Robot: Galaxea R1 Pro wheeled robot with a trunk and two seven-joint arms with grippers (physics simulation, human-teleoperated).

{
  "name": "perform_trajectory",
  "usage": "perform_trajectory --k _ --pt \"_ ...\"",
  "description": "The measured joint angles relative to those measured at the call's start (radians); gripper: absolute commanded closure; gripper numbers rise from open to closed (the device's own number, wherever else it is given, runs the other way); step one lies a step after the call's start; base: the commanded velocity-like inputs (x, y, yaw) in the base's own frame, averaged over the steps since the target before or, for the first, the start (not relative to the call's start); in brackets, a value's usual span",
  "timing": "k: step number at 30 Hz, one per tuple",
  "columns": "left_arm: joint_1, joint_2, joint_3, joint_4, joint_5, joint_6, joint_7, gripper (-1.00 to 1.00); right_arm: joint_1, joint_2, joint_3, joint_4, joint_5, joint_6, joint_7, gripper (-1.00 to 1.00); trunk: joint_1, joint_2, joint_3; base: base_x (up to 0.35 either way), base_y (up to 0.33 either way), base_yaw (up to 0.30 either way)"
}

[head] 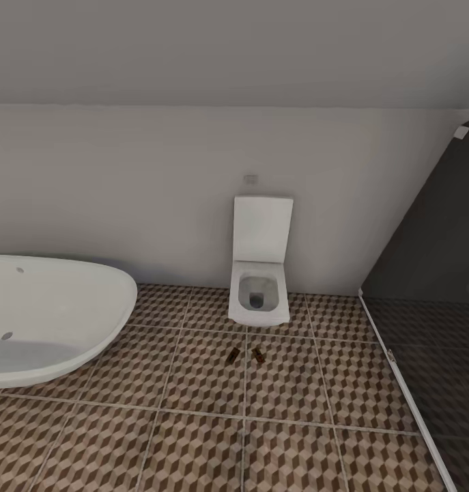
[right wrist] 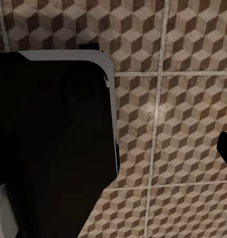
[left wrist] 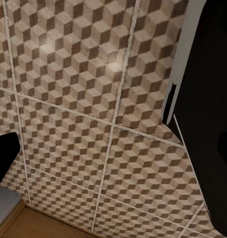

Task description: Take the four mousetraps from the cabinet in the bathroom and place them on the bathroom floor. Make sure all four end up on the same floor surface, and ensure that at least two of them are either under or directly next to the same bathroom sink.

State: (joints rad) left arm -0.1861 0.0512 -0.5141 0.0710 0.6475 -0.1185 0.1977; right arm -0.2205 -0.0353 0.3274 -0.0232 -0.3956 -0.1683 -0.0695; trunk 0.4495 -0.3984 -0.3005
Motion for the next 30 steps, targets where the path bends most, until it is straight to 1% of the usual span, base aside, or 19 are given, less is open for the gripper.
perform_trajectory --k 30 --pt "0.000 0.000 0.000 0.000 0.000 0.000 0.000 -1.00 0.000 0.000 0.000 -0.001 0.000 0.000 0.000 -1.00 0.000 0.000 0.000 0.000 0.000 0.000"
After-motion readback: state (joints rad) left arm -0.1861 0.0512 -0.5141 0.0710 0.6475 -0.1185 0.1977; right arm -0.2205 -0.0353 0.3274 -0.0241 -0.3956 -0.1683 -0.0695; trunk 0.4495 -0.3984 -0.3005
